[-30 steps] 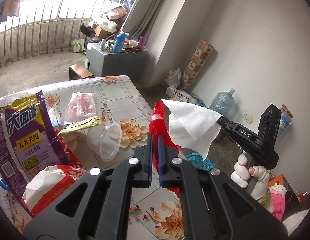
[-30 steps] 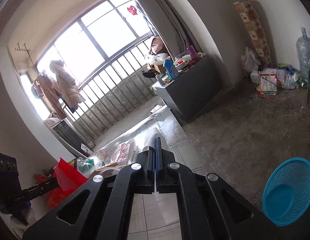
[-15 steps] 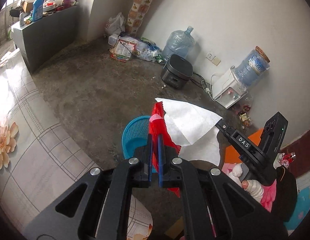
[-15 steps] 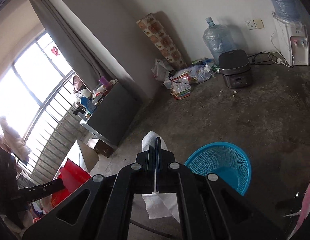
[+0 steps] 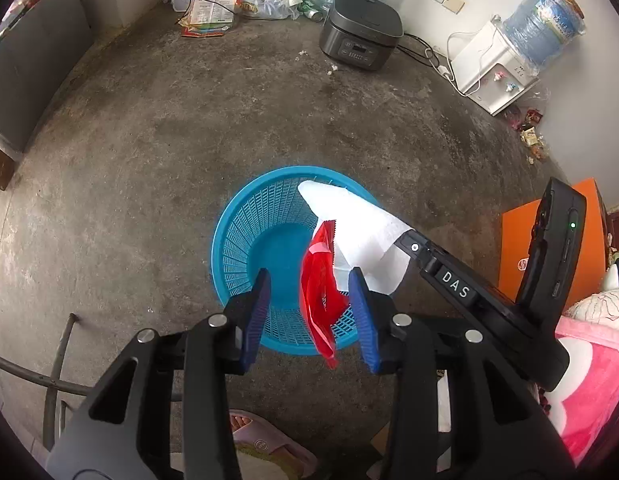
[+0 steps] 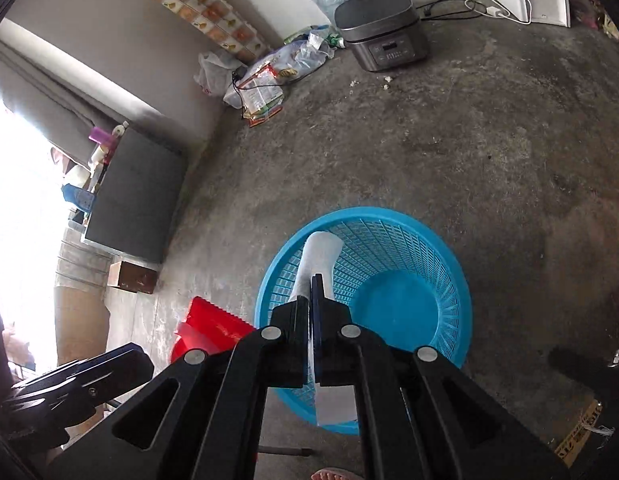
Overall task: Collect trash
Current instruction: 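Open both grippers over the blue wastebasket to drop the red bag and tissue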
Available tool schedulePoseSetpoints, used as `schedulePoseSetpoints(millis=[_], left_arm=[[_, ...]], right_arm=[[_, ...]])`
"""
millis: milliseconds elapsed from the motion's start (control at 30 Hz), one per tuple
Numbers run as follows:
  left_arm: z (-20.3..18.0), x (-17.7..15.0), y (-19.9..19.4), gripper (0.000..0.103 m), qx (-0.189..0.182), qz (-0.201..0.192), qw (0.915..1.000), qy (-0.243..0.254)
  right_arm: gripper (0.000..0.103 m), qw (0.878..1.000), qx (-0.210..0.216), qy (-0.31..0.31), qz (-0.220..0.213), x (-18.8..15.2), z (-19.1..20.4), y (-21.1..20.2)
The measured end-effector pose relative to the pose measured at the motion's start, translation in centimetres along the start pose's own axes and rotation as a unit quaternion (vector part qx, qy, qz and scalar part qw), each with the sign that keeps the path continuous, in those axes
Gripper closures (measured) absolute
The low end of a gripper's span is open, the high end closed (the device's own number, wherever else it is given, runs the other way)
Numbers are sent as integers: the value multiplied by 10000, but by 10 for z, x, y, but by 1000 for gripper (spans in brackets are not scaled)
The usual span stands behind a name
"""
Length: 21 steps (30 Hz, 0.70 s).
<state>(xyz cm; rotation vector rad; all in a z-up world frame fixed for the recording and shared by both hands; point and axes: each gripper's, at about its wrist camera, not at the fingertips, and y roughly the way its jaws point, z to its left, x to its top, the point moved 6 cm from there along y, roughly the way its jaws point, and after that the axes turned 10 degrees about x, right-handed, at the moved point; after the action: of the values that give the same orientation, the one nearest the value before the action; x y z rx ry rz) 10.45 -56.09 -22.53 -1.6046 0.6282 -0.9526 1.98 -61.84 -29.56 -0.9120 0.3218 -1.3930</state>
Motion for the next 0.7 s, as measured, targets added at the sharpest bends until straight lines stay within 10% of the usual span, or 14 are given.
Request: schedulePoseSetpoints(millis=[100, 533, 700], left_arm=[[-3, 6, 11, 55, 82, 50, 10000, -19], [32, -9, -83, 40, 218, -1040, 9941, -210], [55, -44, -136, 33, 291, -1361, 9893, -441]], right_arm=[[63, 9970, -596, 113, 489, -5, -30, 34], [54, 9957, -875, 288, -73, -15, -41, 17], [40, 9888, -1336, -162, 645, -28, -32, 36]])
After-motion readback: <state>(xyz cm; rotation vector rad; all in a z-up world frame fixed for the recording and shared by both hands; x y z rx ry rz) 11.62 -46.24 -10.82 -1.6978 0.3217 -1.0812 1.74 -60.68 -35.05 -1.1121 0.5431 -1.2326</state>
